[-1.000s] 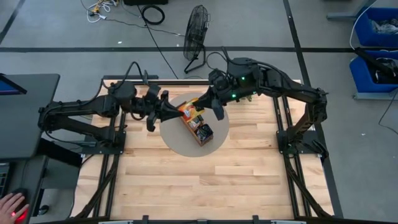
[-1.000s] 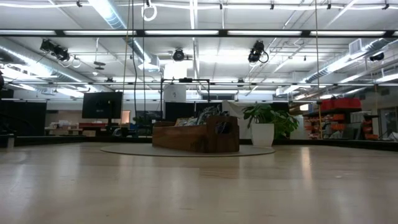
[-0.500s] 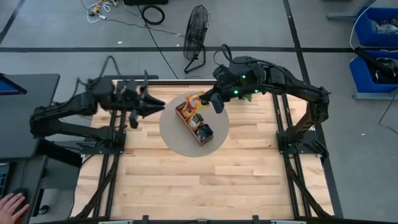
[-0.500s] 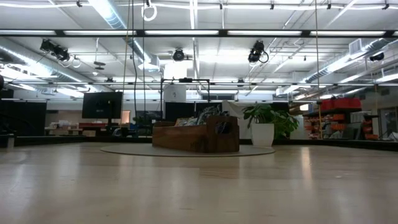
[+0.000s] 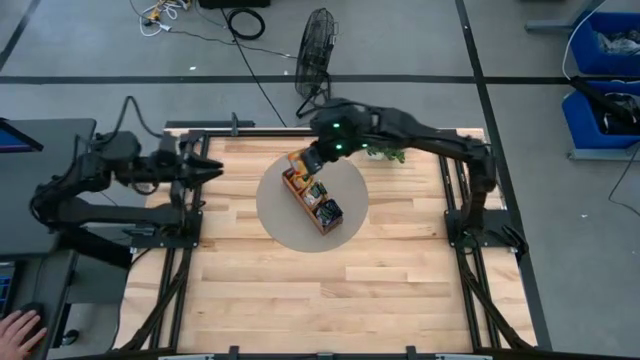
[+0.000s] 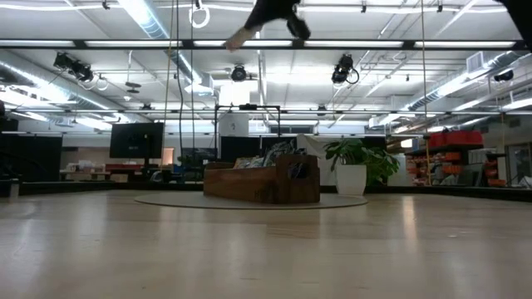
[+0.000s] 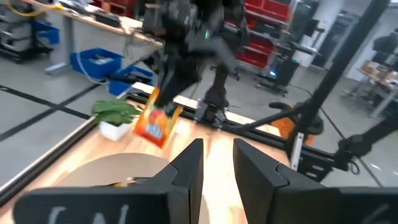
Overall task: Pick & Place Tea
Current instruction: Put the yellow tea bag into the left section of the wooden organizer
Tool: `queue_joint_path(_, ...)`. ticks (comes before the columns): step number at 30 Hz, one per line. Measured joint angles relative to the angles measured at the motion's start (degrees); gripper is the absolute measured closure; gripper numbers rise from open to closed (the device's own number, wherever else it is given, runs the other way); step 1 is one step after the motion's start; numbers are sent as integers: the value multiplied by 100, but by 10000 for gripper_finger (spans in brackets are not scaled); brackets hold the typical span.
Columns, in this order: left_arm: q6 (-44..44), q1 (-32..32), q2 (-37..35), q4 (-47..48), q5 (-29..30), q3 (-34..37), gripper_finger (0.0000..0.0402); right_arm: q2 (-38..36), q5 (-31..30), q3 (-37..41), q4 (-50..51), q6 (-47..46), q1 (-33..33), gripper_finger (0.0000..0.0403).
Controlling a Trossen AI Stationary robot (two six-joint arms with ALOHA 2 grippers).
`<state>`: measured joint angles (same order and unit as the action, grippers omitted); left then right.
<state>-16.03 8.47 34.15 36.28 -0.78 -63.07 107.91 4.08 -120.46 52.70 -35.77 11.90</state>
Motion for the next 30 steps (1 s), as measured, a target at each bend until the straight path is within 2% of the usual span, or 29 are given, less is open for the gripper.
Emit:
queue_joint_path(6,-184,0,-525,337,402,2,312,720,85,0,-46,38,170,403)
queue_joint_path(13,-376,0,-872,715,553,3,312,1426,-31,-204,252,200,351,403)
queue_joint_path(20,-431,0,-953,974,698,4,312,2056,-249,-1093,1356,376,596,403)
queue_joint_path(24,-384,0,-950,1008,709,4,312,2265,-208,-1438,1393,475,683,403)
queue_joint_path(30,-369,0,-948,1019,718,4,312,2385,-154,-1363,1250,475,677,403)
